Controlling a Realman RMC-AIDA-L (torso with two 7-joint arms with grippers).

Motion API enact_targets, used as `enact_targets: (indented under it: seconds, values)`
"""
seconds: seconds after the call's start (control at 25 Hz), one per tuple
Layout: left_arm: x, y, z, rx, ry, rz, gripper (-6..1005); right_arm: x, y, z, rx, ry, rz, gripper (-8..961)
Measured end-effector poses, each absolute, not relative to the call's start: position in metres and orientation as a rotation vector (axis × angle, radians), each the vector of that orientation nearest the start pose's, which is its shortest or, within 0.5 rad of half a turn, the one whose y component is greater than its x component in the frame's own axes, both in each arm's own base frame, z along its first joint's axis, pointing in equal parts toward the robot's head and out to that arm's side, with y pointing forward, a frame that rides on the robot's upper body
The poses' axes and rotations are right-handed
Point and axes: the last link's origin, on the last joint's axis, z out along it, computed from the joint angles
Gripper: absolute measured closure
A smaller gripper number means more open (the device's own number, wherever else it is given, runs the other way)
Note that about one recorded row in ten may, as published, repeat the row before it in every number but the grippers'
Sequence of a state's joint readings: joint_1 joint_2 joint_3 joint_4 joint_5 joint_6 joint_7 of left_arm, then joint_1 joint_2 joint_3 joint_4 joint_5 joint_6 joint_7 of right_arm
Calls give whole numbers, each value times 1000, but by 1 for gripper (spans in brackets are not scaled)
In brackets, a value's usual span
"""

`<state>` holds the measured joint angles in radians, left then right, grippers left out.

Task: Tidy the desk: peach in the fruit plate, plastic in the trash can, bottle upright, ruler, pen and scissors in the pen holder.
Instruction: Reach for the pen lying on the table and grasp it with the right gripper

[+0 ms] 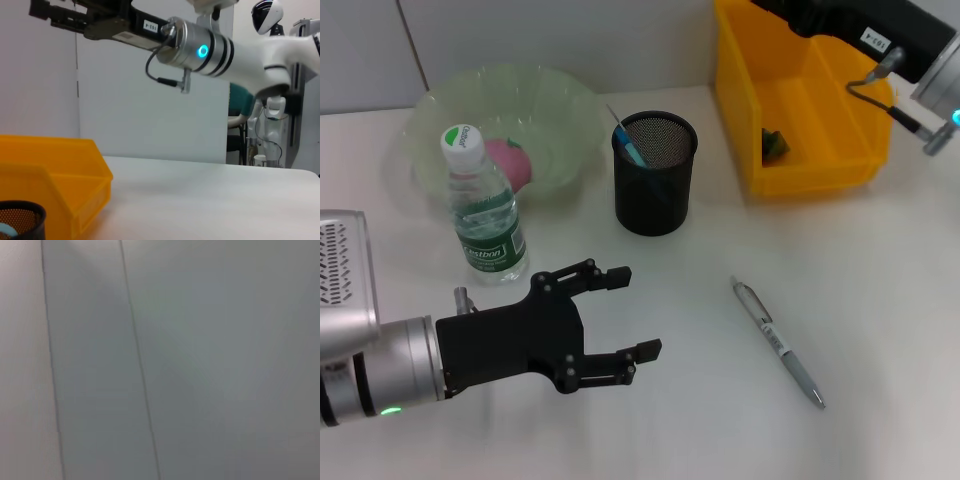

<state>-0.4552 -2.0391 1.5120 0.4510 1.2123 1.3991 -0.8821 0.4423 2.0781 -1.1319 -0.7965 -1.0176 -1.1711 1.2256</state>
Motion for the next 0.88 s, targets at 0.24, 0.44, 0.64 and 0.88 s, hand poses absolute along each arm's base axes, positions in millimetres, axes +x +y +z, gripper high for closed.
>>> enact_targets:
  seconds: [0.24, 0.44, 0.64, 0.88]
  values:
    - [-240, 288, -71, -2807, -171, -882, 150, 173, 379, 64, -2374, 772, 864, 187]
    - [-243, 285, -71, -2804, -184, -882, 150, 160, 364, 74, -2423, 919, 573, 188]
    - [-244, 284, -72, -2807, -189, -882, 150, 156, 349, 88, -2369, 1091, 232, 189]
    - [-245, 282, -72, -2809, -192, -884, 150, 158, 333, 90, -2316, 1256, -192, 190]
